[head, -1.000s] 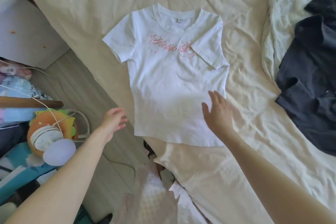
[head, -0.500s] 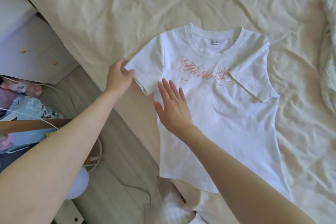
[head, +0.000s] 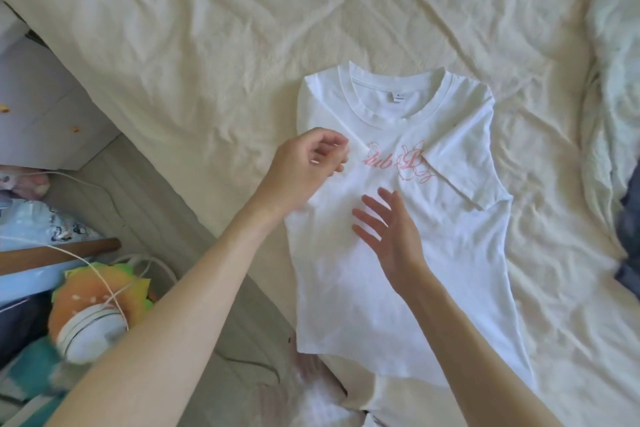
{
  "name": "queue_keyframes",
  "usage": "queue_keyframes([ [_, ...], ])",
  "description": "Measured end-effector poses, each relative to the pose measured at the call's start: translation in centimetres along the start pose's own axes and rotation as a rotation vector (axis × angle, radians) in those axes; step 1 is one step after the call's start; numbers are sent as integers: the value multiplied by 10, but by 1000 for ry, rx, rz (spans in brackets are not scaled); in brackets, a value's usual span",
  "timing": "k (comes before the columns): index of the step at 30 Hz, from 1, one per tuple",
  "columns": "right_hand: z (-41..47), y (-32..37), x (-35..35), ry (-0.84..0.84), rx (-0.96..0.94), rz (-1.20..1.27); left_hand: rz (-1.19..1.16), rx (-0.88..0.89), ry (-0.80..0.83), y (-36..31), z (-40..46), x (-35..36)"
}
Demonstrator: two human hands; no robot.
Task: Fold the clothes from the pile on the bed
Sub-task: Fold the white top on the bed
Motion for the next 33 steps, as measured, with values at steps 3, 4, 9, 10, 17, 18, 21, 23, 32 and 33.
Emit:
queue_keyframes([
  [3, 6, 0, -3, 4, 82, -56, 60, -9, -240, 19, 1, -16],
  [4, 9, 3, -1, -3, 83, -83, 110, -32, -338, 31, -1, -27],
  [9, 34, 23, 26, -70, 2, -184, 186, -303, -335, 99, -11, -43],
  [10, 40, 26, 33, -77, 9, -191, 176, -321, -304, 105, -13, -40],
  [17, 57, 32, 52, -197, 144, -205, 157, -362, -199, 108, -7, -21],
  [18, 56, 32, 49, -211, 121, -205, 158, -370, -199, 109, -7, -22],
  [21, 51, 34, 40, -254, 49, -274, 126, -381, -189, 111, -6, -26],
  [23, 46, 47, 35, -373, -144, -549, 113, -368, -179, 111, -7, -25],
  [32, 66, 36, 126, 227, -817, -1855, 44, -358, -215, 123, -28, -18],
  [33, 72, 33, 125, 221, -782, -1896, 32, -359, -219, 125, -32, -17],
])
Point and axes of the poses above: each hand's wrist, its own z-axis towards the middle knuckle, its own x-axis out of the palm, y = z × x, the point moved 6 cm from there along z, towards the middle knuckle, and after that the axes turned 2 degrees about -x, right-handed, at the moved point
